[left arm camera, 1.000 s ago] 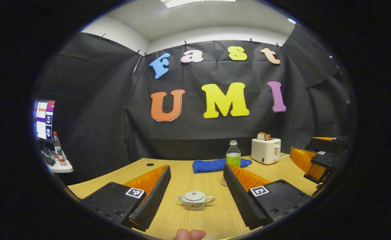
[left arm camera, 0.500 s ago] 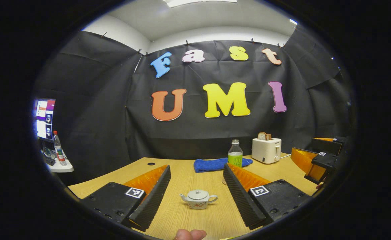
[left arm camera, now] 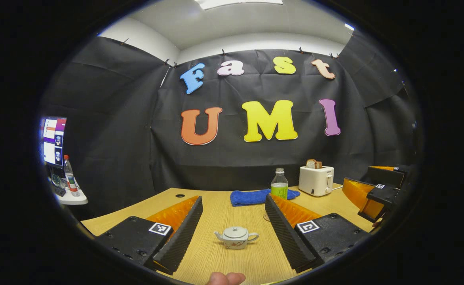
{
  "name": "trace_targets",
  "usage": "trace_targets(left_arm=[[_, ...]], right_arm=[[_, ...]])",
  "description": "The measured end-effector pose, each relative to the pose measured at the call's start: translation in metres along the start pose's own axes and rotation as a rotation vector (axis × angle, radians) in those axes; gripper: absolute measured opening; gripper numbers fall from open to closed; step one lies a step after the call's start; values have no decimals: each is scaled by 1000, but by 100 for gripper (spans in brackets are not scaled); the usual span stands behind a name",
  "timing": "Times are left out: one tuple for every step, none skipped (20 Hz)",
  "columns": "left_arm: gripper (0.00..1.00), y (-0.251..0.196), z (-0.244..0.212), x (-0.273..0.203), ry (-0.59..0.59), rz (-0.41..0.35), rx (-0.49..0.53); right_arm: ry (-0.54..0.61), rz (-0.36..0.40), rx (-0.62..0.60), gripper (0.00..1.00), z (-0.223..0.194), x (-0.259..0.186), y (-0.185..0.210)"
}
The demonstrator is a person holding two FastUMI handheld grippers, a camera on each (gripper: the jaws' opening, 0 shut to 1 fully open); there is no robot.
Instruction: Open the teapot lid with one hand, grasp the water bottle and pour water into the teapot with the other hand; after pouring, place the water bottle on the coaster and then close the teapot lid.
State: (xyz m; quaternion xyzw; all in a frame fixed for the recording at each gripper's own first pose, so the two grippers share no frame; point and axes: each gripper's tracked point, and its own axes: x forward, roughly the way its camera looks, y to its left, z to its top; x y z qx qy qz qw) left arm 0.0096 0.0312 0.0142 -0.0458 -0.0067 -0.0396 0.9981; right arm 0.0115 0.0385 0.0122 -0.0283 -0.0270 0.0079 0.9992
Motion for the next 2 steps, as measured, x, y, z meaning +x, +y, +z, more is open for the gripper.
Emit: trace_targets(left_arm=[[99,0,0,0,-2,0,1],[99,0,0,0,-3,-3,-2]], right_arm=[[1,0,-1,94,0,0,0],[0,0,0,94,0,-1,0]])
